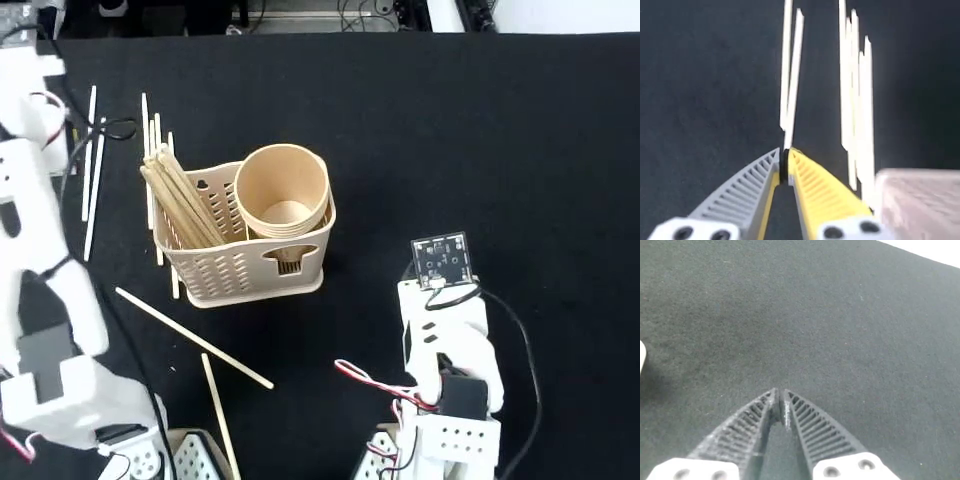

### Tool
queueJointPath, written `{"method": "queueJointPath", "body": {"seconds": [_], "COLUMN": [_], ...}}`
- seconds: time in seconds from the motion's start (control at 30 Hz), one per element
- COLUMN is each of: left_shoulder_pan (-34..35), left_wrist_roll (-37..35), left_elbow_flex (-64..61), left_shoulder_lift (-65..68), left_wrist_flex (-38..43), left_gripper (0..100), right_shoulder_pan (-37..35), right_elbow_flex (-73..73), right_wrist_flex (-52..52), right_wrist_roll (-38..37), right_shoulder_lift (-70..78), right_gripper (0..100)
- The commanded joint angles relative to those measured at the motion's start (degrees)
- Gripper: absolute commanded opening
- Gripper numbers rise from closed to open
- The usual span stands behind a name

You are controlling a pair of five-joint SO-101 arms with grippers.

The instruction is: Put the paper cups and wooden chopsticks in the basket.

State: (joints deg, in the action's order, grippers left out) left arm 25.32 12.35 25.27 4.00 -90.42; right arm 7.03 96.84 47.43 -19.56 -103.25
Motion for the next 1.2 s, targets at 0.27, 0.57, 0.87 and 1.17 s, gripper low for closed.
{"method": "queueJointPath", "body": {"seconds": [0.27, 0.57, 0.87, 1.17], "left_shoulder_pan": [2.07, 3.91, 5.05, 4.09], "left_wrist_roll": [2.02, -1.49, -1.41, -1.41], "left_elbow_flex": [10.51, 53.49, 65.01, 69.76], "left_shoulder_lift": [33.23, 65.41, 77.71, 76.04], "left_wrist_flex": [14.24, -2.29, -7.21, -10.11], "left_gripper": [24, 27, 24, 3], "right_shoulder_pan": [-0.7, -0.7, -0.7, -0.7], "right_elbow_flex": [-0.22, -0.22, -0.22, -0.22], "right_wrist_flex": [-0.7, -0.7, -0.7, -0.7], "right_wrist_roll": [-0.62, -0.62, -0.62, -0.62], "right_shoulder_lift": [-1.63, -1.63, -1.63, -1.63], "right_gripper": [1.5, 1.5, 1.5, 1.5]}}
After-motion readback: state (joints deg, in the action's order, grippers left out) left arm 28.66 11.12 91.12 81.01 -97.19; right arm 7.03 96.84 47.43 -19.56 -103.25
